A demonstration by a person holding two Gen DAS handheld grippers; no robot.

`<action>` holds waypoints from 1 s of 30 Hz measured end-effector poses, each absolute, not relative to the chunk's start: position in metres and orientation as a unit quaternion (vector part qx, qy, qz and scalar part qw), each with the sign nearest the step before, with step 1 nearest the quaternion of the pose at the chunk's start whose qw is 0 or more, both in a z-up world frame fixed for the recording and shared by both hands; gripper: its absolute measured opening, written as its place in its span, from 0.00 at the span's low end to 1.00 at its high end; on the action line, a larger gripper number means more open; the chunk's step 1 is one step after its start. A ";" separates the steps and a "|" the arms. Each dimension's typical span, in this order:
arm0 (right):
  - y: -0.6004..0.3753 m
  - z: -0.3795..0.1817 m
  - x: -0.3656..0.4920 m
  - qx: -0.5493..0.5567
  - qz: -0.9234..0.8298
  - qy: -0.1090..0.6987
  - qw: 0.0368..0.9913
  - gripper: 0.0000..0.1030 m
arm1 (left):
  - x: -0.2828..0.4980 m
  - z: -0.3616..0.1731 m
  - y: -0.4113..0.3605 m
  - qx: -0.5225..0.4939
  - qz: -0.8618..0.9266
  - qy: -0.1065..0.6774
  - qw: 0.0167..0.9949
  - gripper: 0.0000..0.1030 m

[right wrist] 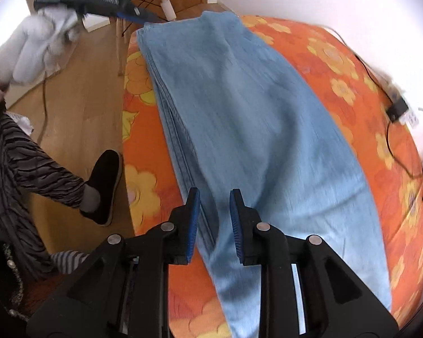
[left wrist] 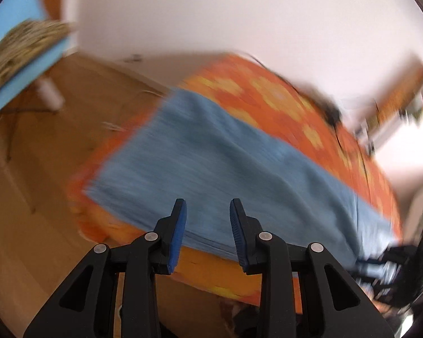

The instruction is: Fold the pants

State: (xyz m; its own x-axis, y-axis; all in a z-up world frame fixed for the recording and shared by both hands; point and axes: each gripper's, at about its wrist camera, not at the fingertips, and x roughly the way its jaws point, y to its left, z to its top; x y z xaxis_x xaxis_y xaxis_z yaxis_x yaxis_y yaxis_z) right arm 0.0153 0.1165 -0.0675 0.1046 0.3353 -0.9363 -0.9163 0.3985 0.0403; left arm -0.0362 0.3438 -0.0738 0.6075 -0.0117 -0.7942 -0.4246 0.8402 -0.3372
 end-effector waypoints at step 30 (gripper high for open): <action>0.136 -0.091 0.008 -0.299 0.469 0.493 0.669 0.22 | -0.037 -0.148 0.437 -0.399 0.217 0.442 0.773 0.52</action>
State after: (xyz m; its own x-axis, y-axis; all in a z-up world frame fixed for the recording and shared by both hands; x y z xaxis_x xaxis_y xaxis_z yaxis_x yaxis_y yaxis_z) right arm 0.0082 0.1360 -0.0906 0.0744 0.3321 -0.9403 -0.9223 0.3815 0.0617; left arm -0.0366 0.4366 -0.1481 0.5148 -0.0179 -0.8572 -0.6886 0.5869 -0.4258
